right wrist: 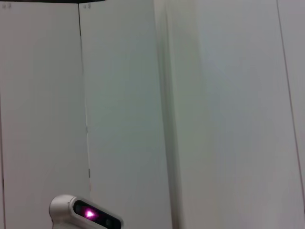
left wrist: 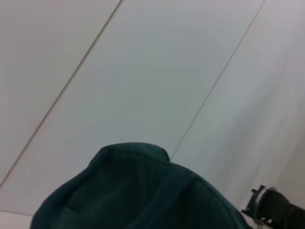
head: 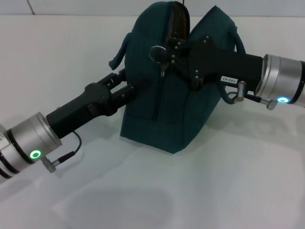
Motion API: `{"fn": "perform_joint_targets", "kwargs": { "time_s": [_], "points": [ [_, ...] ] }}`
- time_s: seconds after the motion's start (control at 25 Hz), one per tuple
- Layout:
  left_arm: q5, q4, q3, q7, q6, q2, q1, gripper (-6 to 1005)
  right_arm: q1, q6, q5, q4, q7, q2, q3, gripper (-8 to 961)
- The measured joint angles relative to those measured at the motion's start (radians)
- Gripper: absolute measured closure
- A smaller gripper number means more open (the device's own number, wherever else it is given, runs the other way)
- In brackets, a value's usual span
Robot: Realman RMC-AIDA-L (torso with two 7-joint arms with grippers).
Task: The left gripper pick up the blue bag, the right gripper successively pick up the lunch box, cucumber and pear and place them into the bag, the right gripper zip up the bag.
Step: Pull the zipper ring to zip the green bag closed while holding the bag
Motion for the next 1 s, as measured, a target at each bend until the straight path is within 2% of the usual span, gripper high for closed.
{"fn": "perform_joint_targets", "kwargs": {
  "time_s": [0.36,1.0],
  "points": [
    [0.001,-0.023,-0.001,0.014,-0.013,-0.001,-0.021,227,-0.017,0.003,0.005,0.0,-0.007,0.0,0.007,921],
    [-0.003,-0.025,-0.002,0.019,-0.015,-0.001,-0.022,250,-0.025,0.03,0.049,0.004,-0.021,0.0,0.004,919]
  ]
}}
